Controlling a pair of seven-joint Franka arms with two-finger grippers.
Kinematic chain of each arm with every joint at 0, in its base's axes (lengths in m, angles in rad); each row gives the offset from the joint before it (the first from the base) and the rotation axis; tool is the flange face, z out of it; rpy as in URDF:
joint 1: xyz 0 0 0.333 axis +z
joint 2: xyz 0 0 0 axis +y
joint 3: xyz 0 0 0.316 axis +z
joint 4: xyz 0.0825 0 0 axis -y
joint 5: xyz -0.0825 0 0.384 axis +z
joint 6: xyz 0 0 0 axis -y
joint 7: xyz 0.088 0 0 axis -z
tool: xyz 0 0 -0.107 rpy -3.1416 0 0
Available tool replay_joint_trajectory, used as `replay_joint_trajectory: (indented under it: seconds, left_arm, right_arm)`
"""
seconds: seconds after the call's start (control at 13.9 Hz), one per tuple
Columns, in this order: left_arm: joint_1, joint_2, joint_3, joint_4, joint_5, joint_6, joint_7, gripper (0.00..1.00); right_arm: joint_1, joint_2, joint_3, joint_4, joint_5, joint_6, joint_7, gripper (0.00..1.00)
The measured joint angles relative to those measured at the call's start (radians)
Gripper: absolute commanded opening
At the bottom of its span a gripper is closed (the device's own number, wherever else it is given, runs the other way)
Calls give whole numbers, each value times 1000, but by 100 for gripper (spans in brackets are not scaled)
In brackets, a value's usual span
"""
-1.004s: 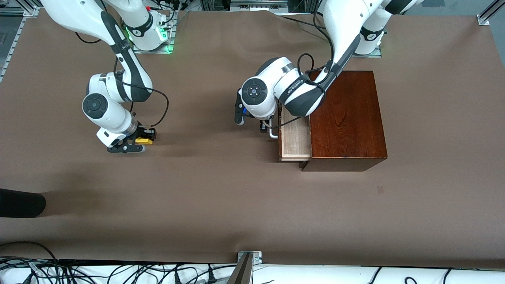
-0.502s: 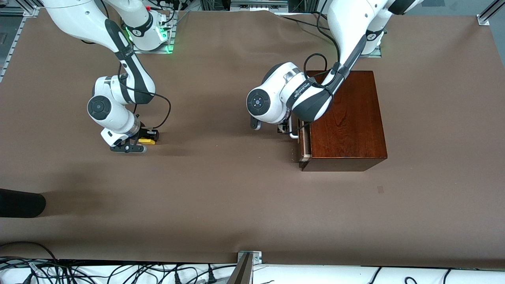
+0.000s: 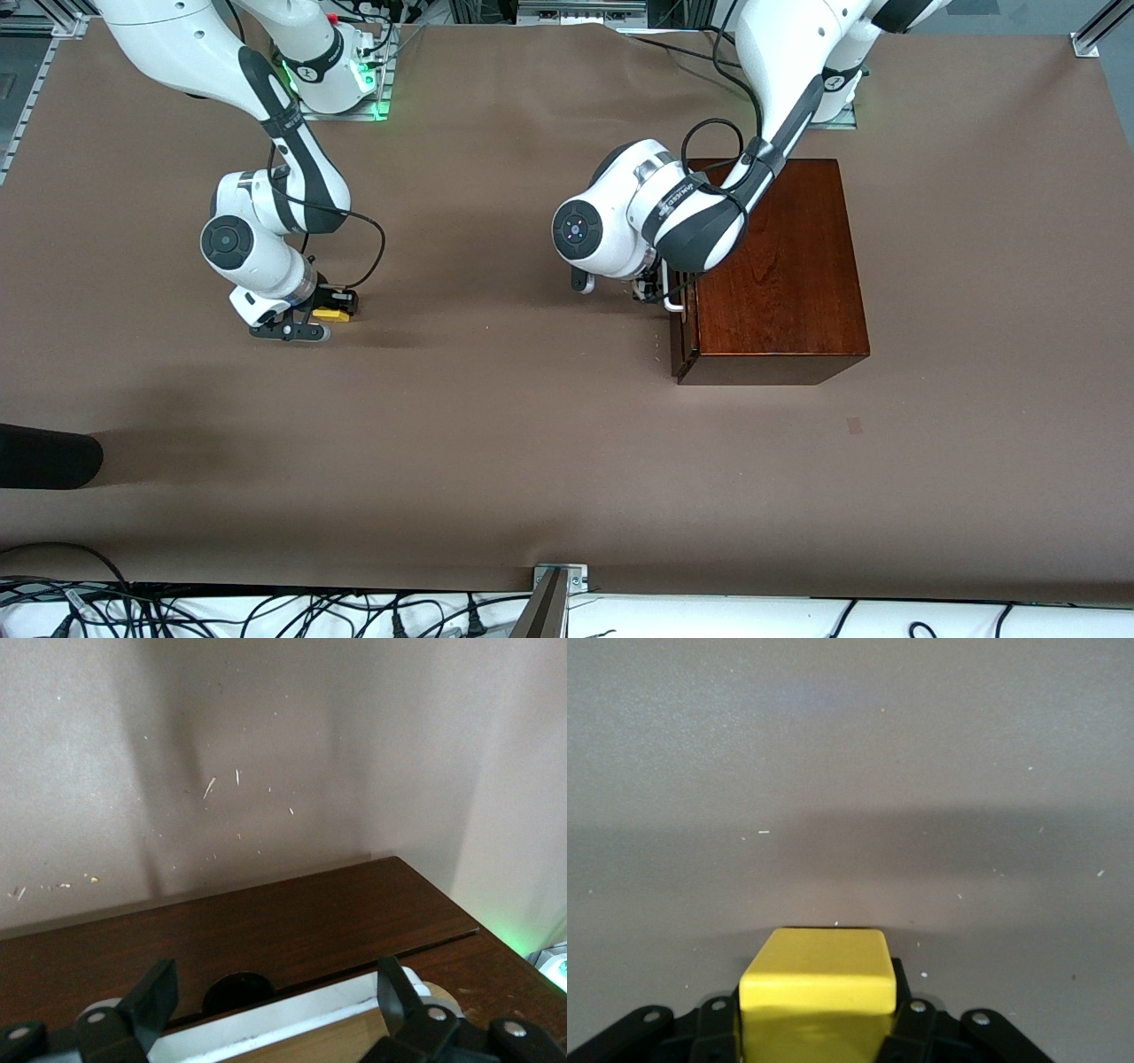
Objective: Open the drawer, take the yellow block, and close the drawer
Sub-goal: 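Push the drawer shut with the left gripper while the right gripper holds the cube, then lower the cube onto the table and open the right gripper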
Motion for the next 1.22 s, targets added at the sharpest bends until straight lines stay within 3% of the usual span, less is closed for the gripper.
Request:
replay_joint_trajectory:
  seconds: [0.36, 0.57, 0.79, 1.0, 1.22]
  left_arm:
    - [0, -8, -1, 2, 5, -3, 0, 100]
    - [-1, -52, -8, 19, 3, -3, 0, 100]
    - [17, -149, -1, 60, 1, -7, -1, 100]
    - [154, -272, -1, 72, -16, -21, 14, 100]
    - [316, -357, 6, 74, -30, -46, 46, 100]
  right_arm:
    - [0, -58, 0, 22, 0, -48, -2, 100]
    - [0, -181, -2, 105, 0, -248, -47, 100]
    - [-1, -279, -12, 292, 0, -546, -114, 100]
    - [-2, -307, -13, 524, 0, -813, -174, 100]
    - [-11, -339, -13, 627, 0, -919, -216, 100]
